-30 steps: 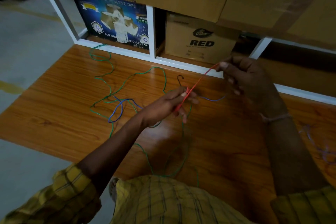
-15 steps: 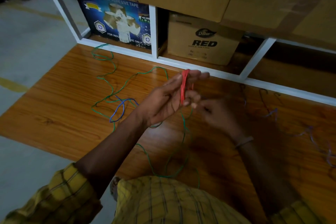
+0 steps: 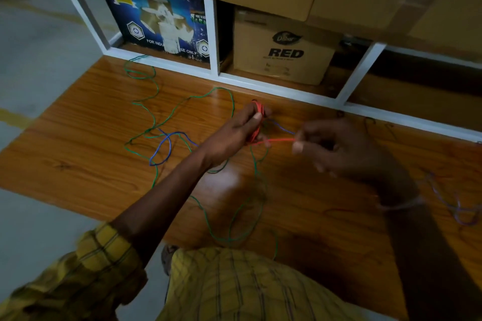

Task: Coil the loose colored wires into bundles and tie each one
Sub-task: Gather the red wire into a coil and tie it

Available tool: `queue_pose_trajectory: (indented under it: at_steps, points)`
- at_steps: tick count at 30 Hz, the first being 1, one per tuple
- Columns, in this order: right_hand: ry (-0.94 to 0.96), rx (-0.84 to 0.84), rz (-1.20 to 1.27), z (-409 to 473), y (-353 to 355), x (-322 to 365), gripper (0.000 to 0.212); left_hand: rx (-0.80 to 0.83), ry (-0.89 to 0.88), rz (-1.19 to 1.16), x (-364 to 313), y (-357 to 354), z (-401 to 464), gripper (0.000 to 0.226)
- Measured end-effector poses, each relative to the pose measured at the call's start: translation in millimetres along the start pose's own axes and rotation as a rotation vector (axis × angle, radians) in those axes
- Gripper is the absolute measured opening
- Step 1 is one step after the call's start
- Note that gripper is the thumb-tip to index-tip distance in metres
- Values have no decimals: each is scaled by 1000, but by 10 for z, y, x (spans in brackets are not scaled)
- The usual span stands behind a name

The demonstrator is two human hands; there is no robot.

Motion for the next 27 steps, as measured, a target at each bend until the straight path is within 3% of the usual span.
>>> queue_pose_trajectory:
  at_steps: [6, 13, 18, 22, 27]
  points:
    - [69, -298, 65, -25, 655, -45, 17, 153, -27, -84, -73, -203, -115, 39]
    - [28, -580, 98, 408, 675, -559, 22, 328, -64, -299, -130, -389, -167, 39]
    - [-108, -494, 95, 571, 260, -973, 8, 365, -131, -520, -263, -338, -131, 38]
    - [-227, -295, 169, 558, -235, -1078, 22, 298, -183, -677, -282, -198, -26, 36]
    - [-126, -164, -92, 475, -591, -873, 36, 175, -237, -887, -227, -22, 138, 36]
Point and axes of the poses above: each hand's wrist, its own z-axis towards the middle knuckle, its own y-axis out of the back of the hand, x = y × z, the point moved 7 cm from there along z, towards the middle knuckle, and after that the axes turned 12 degrees about x, right-handed, at the moved point
